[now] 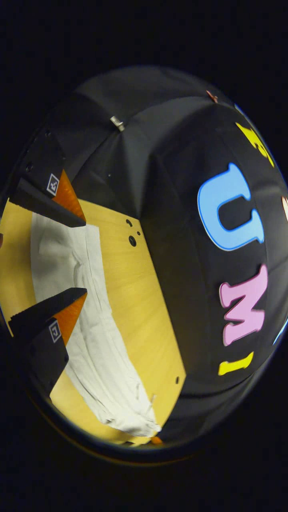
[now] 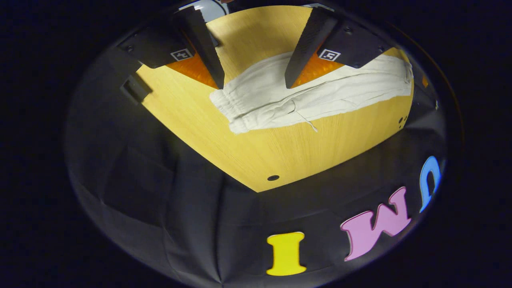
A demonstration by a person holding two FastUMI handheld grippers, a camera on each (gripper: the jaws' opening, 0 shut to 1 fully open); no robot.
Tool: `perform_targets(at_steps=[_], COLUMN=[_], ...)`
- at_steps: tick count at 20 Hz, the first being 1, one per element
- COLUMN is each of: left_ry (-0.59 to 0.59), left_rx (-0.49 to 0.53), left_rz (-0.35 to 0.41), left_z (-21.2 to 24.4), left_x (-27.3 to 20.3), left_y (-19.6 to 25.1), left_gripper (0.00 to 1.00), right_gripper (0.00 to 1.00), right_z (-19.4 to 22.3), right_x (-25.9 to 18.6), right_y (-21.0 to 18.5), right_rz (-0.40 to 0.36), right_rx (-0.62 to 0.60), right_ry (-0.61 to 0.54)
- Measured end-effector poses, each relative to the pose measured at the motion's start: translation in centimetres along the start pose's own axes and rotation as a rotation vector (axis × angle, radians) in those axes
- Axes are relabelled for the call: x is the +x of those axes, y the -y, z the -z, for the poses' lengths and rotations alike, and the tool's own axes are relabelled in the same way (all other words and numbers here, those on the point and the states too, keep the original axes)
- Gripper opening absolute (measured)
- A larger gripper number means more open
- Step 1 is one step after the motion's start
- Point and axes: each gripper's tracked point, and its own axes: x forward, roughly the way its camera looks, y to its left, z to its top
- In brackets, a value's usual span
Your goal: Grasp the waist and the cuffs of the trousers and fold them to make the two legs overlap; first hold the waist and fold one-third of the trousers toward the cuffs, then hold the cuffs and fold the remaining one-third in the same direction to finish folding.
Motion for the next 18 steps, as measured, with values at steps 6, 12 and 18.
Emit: perform_targets(at_steps=[6, 12, 18], left_ry=[-0.012, -0.076, -0.190], left_rx=[-0.410, -0.699, -0.846], left_rz=[0.087, 0.043, -0.013], left_z=[0.4, 3.5, 8.4], left_x=[-0.7, -0.8, -0.5], left_y=[1.4, -0.3, -1.6], left_gripper=[0.97, 0.95, 0.95], right_gripper=[0.97, 0.98, 0.82], right_z=[0.9, 0.8, 1.0], right_x=[3.6, 6.7, 8.1], right_y=[2.6, 3.9, 4.5], right_rz=[0.052, 0.112, 0.193], right_rx=[0.277, 0.384, 0.434], right_ry=[-0.060, -0.084, -0.084])
